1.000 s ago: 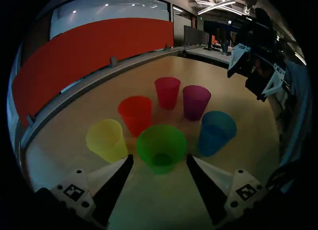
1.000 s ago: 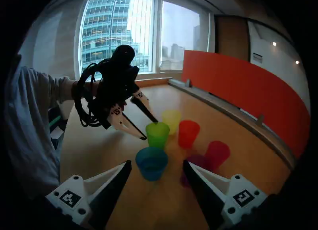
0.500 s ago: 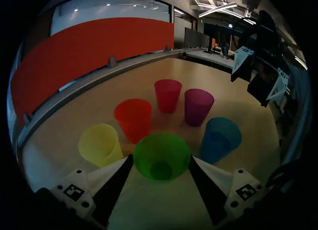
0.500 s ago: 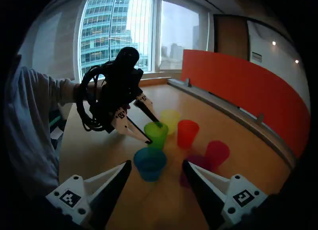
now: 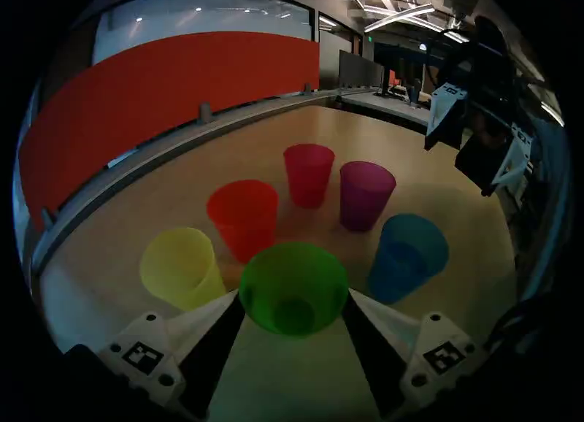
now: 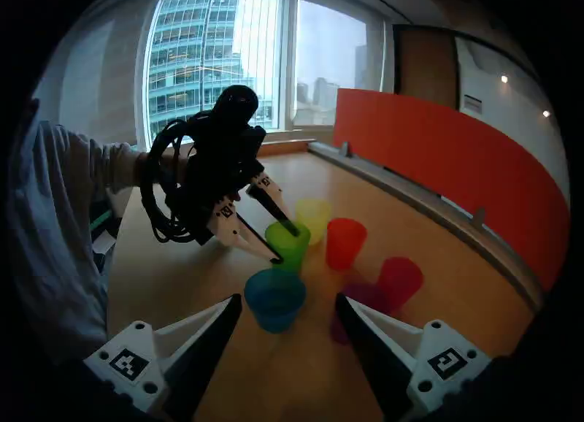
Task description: Pour water
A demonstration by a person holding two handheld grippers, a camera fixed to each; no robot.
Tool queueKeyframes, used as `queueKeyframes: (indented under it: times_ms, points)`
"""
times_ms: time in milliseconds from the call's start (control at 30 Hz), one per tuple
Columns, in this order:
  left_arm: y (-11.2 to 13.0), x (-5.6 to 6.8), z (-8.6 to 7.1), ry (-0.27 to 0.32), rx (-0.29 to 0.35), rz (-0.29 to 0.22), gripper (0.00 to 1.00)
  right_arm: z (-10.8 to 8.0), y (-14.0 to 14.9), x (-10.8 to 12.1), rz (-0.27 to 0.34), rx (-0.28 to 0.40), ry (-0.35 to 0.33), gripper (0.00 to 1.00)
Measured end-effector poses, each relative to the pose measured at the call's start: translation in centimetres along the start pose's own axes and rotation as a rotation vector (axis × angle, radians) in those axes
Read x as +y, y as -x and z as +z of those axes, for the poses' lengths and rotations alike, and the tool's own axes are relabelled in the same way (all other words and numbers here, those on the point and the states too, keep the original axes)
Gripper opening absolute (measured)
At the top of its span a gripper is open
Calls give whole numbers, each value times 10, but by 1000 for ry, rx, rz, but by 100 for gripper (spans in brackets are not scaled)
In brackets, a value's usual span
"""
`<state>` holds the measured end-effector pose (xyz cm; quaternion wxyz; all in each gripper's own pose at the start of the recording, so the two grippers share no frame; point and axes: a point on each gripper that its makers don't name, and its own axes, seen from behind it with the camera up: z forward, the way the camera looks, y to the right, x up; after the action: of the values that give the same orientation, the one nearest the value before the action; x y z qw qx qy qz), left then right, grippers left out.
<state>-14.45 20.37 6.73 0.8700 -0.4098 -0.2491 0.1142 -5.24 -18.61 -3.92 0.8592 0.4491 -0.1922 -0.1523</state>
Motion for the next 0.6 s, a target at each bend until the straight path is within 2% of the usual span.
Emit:
queueKeyframes:
  times_ms: [267, 600]
  points:
    - [-3, -1, -3, -1, 15, -7, 86, 4, 3, -1, 2, -4, -5, 100]
    - [-23, 1, -26, -8, 85, -4, 86, 16, 13, -2, 1, -17, -13, 100]
